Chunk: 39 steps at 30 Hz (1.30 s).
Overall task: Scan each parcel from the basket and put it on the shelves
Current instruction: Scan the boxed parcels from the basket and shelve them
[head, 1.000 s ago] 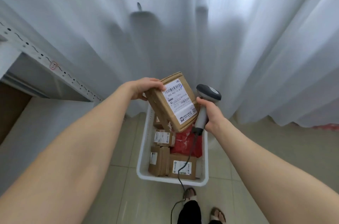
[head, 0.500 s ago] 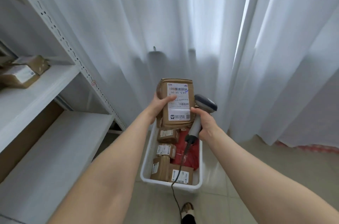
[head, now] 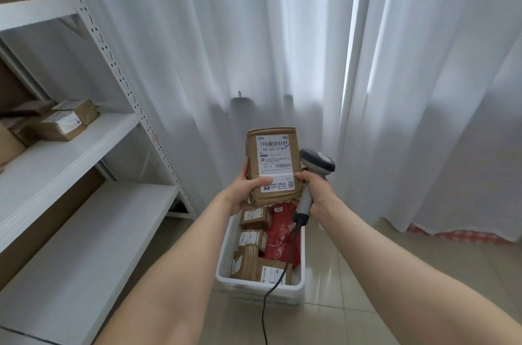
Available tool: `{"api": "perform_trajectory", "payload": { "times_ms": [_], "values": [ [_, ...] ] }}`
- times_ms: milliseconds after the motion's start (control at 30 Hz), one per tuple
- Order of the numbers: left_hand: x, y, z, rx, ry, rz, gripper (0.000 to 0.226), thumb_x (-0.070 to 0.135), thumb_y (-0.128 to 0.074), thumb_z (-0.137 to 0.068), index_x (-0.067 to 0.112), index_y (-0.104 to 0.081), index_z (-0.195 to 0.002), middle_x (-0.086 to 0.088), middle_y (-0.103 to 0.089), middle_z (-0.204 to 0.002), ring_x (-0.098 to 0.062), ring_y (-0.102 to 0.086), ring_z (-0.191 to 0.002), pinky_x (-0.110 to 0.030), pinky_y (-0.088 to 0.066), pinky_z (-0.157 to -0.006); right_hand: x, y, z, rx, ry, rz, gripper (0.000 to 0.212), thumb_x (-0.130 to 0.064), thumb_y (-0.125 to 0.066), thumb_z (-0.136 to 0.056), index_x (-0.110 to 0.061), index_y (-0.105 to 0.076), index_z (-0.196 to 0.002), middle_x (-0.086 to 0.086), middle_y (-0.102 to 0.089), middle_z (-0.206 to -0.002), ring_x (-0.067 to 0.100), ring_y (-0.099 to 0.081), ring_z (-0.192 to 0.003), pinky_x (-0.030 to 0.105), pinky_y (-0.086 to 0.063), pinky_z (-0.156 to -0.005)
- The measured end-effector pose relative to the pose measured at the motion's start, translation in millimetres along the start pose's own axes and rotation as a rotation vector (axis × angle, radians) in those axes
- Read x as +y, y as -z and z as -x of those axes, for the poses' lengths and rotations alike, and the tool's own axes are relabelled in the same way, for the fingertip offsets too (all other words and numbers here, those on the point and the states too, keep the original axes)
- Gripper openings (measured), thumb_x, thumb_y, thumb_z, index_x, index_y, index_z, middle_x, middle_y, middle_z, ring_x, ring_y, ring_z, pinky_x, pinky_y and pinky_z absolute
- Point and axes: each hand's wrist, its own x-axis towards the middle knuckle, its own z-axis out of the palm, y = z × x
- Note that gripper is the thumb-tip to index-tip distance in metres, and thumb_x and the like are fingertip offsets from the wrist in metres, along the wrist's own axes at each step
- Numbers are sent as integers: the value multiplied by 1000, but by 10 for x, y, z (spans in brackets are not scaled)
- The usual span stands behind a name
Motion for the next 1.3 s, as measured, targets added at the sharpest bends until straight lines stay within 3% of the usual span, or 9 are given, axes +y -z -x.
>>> {"api": "perform_trajectory", "payload": {
  "times_ms": [133, 267, 500, 733, 900, 1067, 1200, 1233, 1300],
  "values": [
    [-88, 72, 35, -15, -1, 55, 85, 27, -83, -66, 49, -37, -133, 6, -66, -119, -25, -65, -107, -59, -54, -83, 54, -78, 94, 31, 27, 24, 34, -8, -66, -85, -10, -58, -118, 14, -75, -98, 32, -72, -92, 52, -55, -90],
    [-144, 206, 38, 23, 2, 113, 76, 28, -82, -69, 45, -41, -131, 2, -66, -119, -29, -65, -106, -61, -53, -83, 145, -198, 148, 22, 30, 24, 29, -7, -66, -86, -10, -60, -114, 13, -75, -99, 31, -72, -94, 51, -55, -91],
    [-119, 393, 10, 104, -10, 76, 68, 23, -78, -77, 45, -40, -129, 4, -66, -115, -24, -67, -99, -43, -58, -70, 201, -335, 172, 32, 42, 71, 20, -8, -68, -86, -14, -58, -102, 15, -72, -104, 33, -69, -98, 52, -53, -94],
    [-149, 565, -55, 132, -4, 85, 64, 16, -77, -76, 46, -41, -120, 4, -69, -101, -12, -71, -73, -28, -55, -50, 184, -458, 201, 39, 82, 98, 12, -1, -64, -86, -8, -60, -94, 12, -71, -86, 24, -67, -72, 37, -54, -70],
    [-119, 676, -91, 173, 5, 105, 92, 14, -75, -78, 34, -21, -149, -6, -64, -119, -20, -68, -87, -30, -55, -56, 133, -597, 264, -102, 116, 163, 8, 0, -61, -86, -2, -61, -94, 12, -66, -66, 18, -57, -50, 28, -51, -52],
    [-106, 762, -124, 253, 7, 171, 95, 14, -77, -77, 34, -20, -151, -10, -55, -134, -26, -66, -98, -32, -55, -58, 98, -752, 278, -150, 104, 216, 4, -2, -59, -86, -4, -59, -89, 10, -59, -61, 19, -53, -52, 31, -49, -53],
    [-126, 845, -158, 361, 12, 187, 93, 18, -79, -75, 34, -25, -149, -10, -51, -136, -33, -60, -111, -49, -56, -83, 97, -779, 299, -184, 78, 314, 11, -6, -61, -86, -4, -58, -96, 9, -61, -60, 18, -53, -51, 30, -49, -52],
    [-125, 859, -156, 370, 10, 195, 91, 18, -79, -76, 33, -27, -148, -10, -53, -134, -32, -61, -109, -49, -56, -82, 96, -781, 309, -199, 62, 326, 12, -6, -61, -86, -4, -57, -98, 8, -61, -59, 18, -53, -50, 28, -49, -49],
    [-105, 877, -133, 364, 2, 217, 83, 18, -78, -78, 32, -31, -146, -8, -60, -127, -27, -64, -98, -39, -57, -65, 91, -790, 329, -227, 31, 341, 12, -6, -60, -87, -3, -56, -98, 8, -61, -57, 17, -53, -47, 26, -48, -46]
  ]
}}
